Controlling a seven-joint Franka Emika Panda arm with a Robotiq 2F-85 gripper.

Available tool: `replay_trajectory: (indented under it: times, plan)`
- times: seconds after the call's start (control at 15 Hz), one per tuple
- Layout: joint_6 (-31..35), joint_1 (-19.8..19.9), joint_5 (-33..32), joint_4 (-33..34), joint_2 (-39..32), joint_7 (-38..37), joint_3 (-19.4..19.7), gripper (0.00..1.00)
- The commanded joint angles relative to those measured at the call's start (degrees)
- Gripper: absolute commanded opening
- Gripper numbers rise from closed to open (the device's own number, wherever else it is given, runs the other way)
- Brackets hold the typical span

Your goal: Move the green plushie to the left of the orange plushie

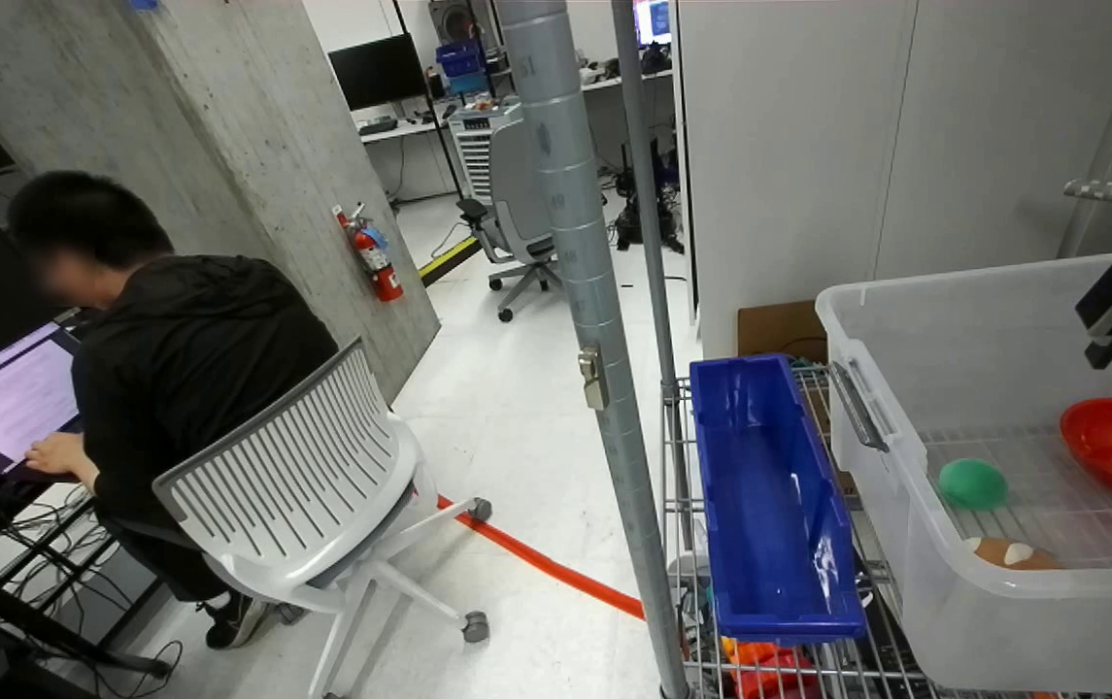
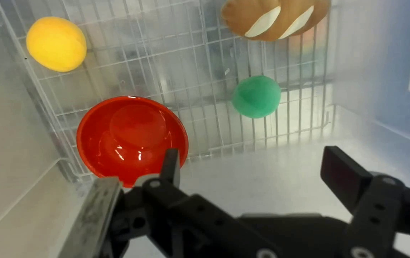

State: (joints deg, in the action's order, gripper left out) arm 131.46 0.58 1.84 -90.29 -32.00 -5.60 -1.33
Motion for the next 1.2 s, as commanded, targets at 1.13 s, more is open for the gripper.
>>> replay_trajectory:
  times: [1.13]
  plan:
    - [-10.4, -5.2, -0.5, 37.6, -35.6, -0.7, 1.5, 1.0]
